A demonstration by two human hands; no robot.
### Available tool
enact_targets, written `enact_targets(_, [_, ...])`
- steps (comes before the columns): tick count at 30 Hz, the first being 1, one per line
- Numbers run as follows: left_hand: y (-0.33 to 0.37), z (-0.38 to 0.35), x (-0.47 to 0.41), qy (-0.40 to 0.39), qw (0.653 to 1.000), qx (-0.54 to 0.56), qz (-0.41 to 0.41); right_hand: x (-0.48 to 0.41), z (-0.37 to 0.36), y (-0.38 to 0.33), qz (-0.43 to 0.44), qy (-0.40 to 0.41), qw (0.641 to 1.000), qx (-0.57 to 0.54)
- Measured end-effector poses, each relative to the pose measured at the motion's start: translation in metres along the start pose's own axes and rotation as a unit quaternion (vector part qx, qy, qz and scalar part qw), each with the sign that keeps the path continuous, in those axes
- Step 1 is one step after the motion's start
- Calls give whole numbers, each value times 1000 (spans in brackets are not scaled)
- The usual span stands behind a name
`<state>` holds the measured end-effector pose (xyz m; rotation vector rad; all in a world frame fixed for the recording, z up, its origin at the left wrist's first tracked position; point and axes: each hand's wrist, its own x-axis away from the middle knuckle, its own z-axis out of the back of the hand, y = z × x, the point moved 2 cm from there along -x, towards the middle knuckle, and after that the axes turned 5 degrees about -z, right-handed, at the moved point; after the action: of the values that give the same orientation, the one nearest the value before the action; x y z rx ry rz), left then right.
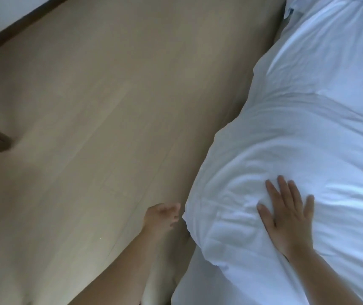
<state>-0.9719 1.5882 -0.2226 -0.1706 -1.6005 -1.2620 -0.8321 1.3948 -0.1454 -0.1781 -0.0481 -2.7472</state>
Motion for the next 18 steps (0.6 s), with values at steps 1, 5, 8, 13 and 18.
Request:
enact_targets(1, [-1, -4, 0, -25, 999, -2, 24, 0, -1, 0, 1, 6, 1000, -1])
enact_targets(5, [-23, -21, -3, -143, 979, 35, 138, 1, -2, 1, -3, 9, 1000, 1])
enact_targets(8, [-31, -28, -7, -105, 973, 127, 159, -2, -3, 1, -3, -9, 1000, 7])
enact_targets(13, [-23, -8, 0, -14, 991, 107, 78, -6, -2, 0, 0, -25, 1000, 8])
enact_targets(18, [-1, 23, 9, 58, 977, -164, -124, -5, 1, -1, 9, -15, 1000, 12])
